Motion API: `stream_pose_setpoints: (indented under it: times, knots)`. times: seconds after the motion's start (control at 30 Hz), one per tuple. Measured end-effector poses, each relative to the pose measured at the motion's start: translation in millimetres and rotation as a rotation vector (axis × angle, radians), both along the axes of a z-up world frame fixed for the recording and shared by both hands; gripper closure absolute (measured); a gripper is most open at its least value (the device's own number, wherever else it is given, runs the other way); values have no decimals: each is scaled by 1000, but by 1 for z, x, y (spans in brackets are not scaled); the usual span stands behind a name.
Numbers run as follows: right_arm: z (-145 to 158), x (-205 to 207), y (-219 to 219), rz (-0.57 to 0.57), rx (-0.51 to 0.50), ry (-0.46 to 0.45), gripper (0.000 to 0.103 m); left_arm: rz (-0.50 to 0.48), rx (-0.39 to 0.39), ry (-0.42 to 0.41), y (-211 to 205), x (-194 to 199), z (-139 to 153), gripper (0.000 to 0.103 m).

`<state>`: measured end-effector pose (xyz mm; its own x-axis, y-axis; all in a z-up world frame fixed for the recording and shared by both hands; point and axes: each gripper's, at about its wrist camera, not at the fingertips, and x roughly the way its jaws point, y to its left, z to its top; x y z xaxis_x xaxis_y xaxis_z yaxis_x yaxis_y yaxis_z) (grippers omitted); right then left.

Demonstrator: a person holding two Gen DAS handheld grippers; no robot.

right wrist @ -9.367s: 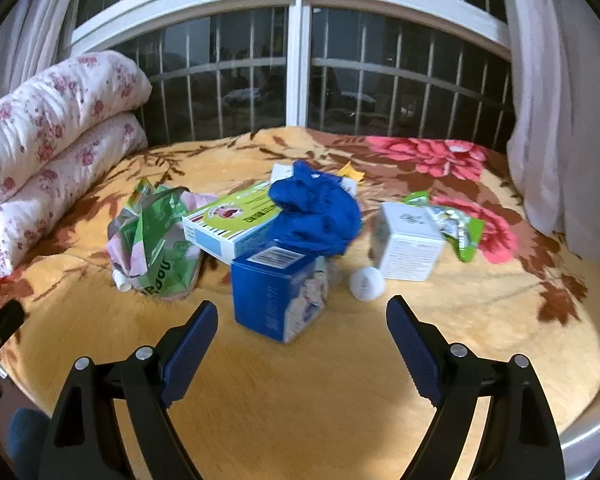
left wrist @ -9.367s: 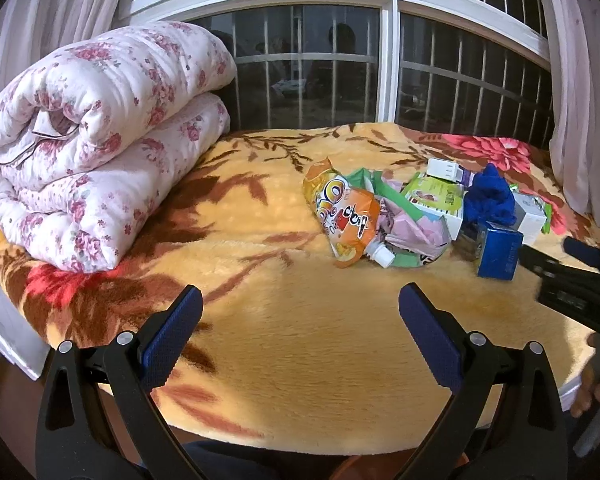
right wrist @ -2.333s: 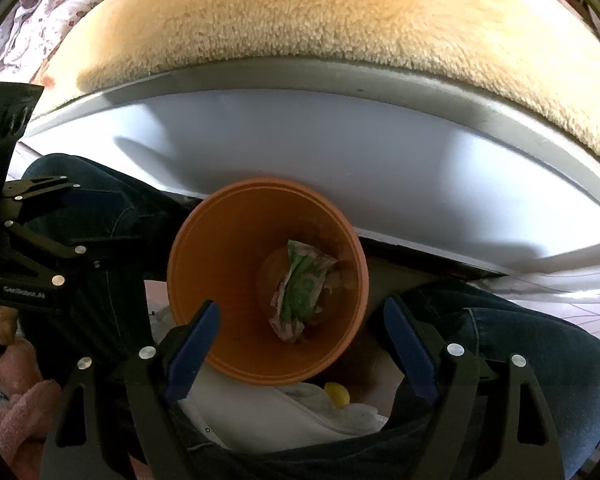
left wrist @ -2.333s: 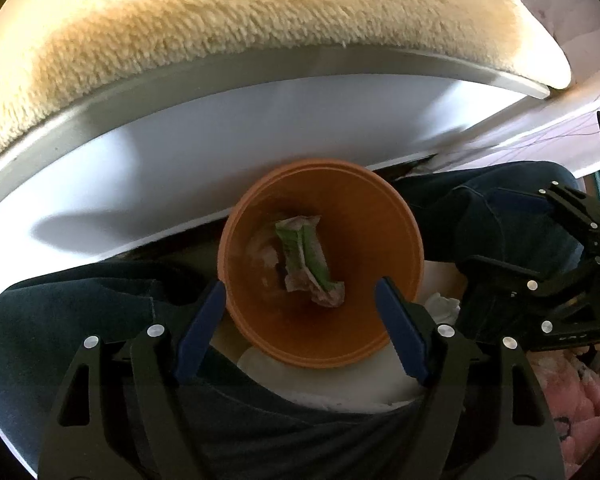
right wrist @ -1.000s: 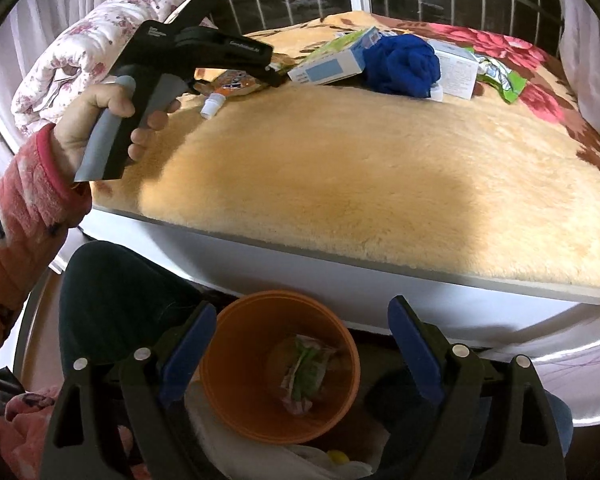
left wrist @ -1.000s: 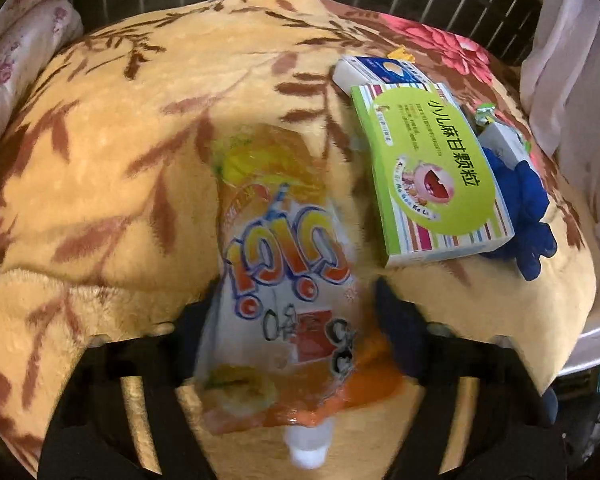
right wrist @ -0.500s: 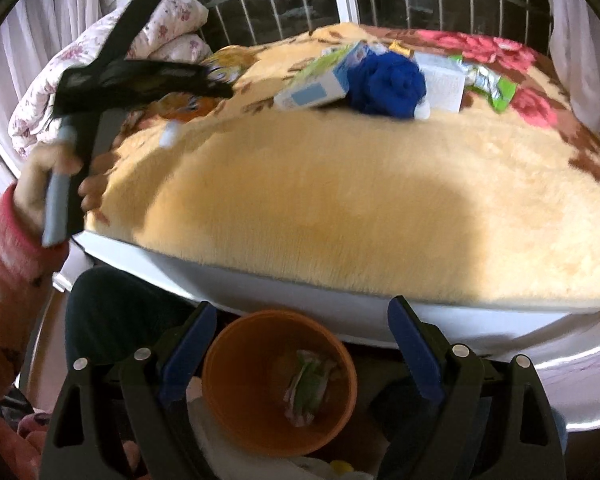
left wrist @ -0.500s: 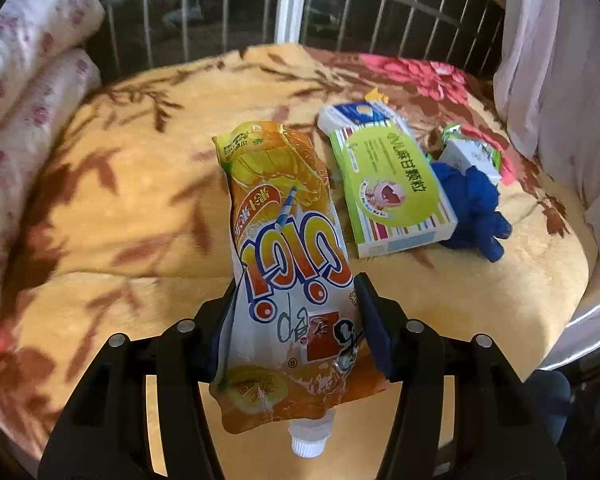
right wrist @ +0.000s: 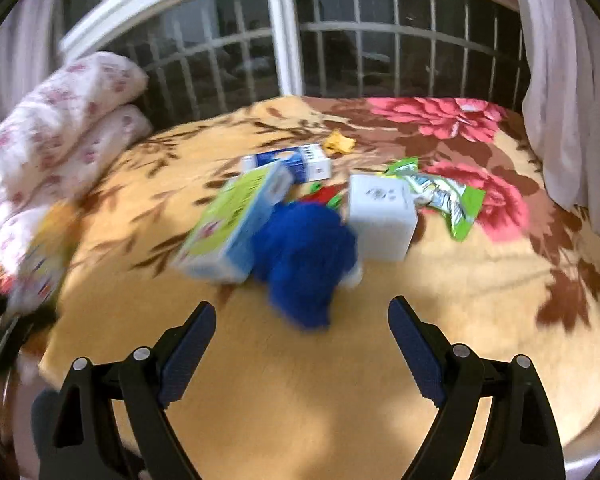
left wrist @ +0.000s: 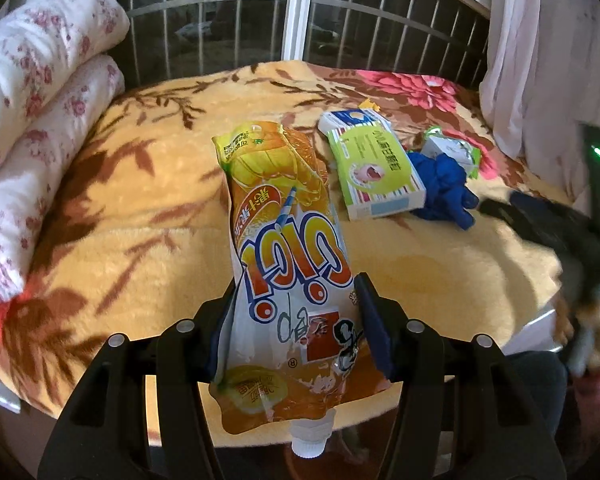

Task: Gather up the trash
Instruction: 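Grasp the orange drink pouch with the left gripper while the right gripper grasps the blue cloth, then carry the pouch and cloth to the orange bin and release both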

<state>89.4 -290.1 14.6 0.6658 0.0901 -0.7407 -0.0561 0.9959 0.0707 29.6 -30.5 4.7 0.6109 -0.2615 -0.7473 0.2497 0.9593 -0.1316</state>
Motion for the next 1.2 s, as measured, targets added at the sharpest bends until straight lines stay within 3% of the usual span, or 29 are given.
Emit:
stream_pose_setpoints:
  times: [0.17,0.43,0.5,0.57,0.67,0.87,1.2]
  knots:
    - [-24,61,-6,-42,-11,91,17,-10,-27,18,1,-1,-3,48]
    - [-44,96,19,21,-3,159,17,-27,-22,26,-4,-2,-8,48]
    - [-45,98,29,53,-31,161,32,-27,-20,29,-3,-2,-9,48]
    - [-44,97,36,61,-46,159,37,-24,-23,34,-2,-2,-9,48]
    - [-37,89,42,68,-71,129,41,-18,-23,31,-1,-4,-8,48]
    - [0,55,32,81,-6,57,41,-21,-25,12,1,-12,1,48]
    - [66,-36,34,166,15,-75,41,-70,-22,-26,-8,-29,20,48]
